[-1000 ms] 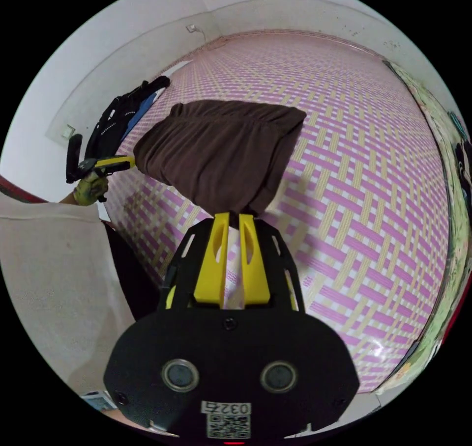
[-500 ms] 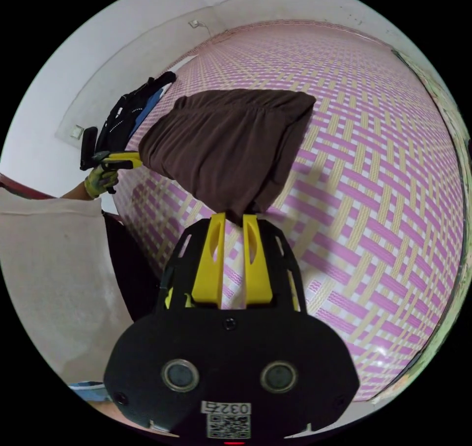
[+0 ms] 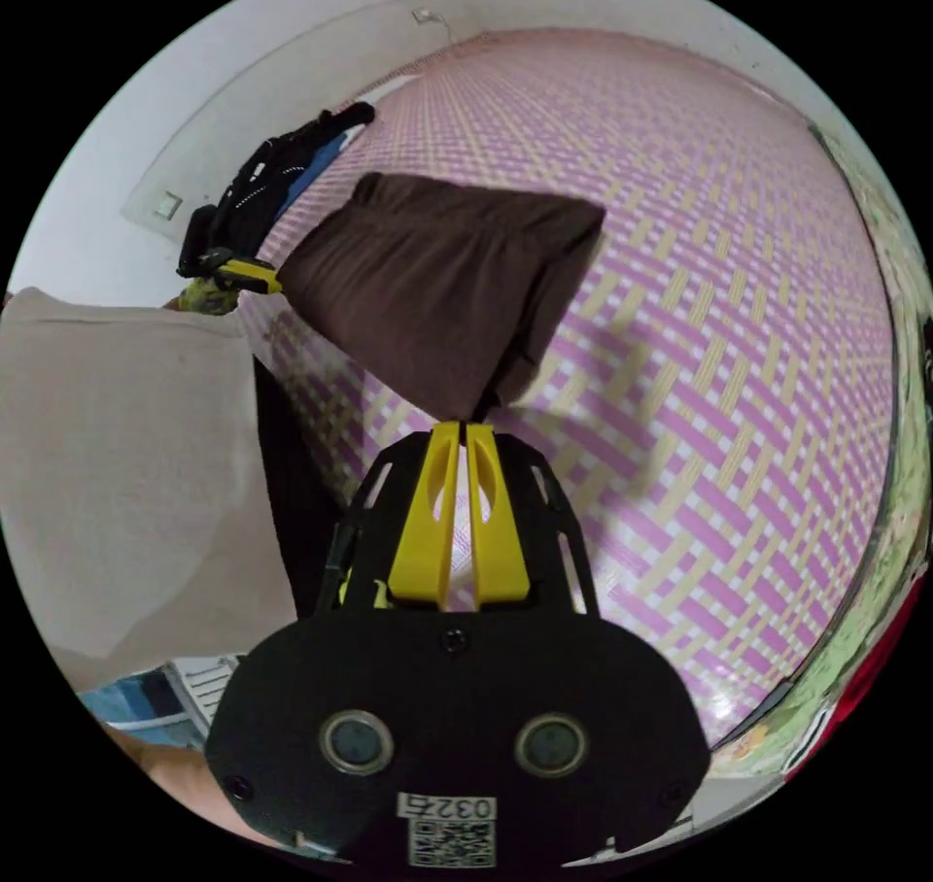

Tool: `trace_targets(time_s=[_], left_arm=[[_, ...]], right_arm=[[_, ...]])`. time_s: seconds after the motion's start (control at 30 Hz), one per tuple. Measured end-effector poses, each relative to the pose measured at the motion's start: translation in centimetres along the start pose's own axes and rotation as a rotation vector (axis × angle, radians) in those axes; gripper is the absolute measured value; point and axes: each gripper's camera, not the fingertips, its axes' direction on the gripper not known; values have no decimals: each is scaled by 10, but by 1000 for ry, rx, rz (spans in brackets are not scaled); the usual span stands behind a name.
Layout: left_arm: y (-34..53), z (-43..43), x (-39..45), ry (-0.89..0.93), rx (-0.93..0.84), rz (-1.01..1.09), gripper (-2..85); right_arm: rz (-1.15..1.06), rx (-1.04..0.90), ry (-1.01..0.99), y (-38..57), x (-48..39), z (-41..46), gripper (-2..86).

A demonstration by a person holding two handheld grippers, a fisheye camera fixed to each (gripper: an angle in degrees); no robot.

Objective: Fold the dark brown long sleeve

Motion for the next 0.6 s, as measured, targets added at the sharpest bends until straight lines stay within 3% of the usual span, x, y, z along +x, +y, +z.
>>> trace_targets(time_s=[0.17, 0.27, 0.4, 0.6], left_arm=[[19, -12, -14, 99, 90, -71, -15], [34, -43, -26, 68, 193, -110, -12], [9, -52, -43, 93, 289, -142, -9], [-43, -1, -69, 39, 197, -260, -9]], right_arm=[[108, 24, -69, 25, 20, 10, 16], [190, 134, -30, 47, 35, -12, 22], [214, 335, -207, 53, 55, -18, 1], [204, 309, -314, 30, 66, 31, -9]])
